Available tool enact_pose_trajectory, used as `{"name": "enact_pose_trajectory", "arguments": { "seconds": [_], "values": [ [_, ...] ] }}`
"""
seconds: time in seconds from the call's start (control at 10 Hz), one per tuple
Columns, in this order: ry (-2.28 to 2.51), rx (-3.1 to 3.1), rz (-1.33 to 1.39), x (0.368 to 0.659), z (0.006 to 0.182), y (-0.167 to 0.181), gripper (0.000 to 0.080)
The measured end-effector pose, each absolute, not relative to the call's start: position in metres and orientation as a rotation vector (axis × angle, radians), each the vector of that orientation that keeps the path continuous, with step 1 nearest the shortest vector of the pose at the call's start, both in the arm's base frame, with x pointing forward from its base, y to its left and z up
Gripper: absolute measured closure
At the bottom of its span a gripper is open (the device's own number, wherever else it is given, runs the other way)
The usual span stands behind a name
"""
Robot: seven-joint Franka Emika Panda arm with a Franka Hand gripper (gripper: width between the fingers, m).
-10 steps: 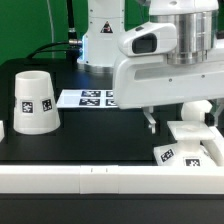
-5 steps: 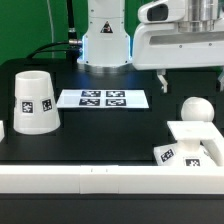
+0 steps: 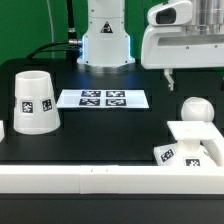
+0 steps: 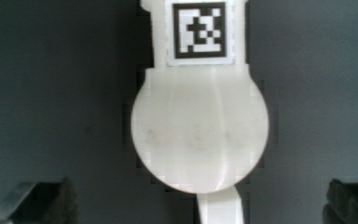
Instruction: Assemble lamp
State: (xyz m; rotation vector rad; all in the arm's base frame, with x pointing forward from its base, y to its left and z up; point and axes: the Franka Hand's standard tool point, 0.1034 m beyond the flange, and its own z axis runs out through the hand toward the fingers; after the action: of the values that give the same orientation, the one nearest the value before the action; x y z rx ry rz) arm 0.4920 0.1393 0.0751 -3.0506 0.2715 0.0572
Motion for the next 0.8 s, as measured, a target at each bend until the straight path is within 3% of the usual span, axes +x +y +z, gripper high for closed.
{"name": "enact_pose_trajectory", "arguments": {
  "seconds": [0.8],
  "values": [
    [0.155, -2.9, 0.771, 0.484, 0.06, 0.135, 0.0101]
  ]
}}
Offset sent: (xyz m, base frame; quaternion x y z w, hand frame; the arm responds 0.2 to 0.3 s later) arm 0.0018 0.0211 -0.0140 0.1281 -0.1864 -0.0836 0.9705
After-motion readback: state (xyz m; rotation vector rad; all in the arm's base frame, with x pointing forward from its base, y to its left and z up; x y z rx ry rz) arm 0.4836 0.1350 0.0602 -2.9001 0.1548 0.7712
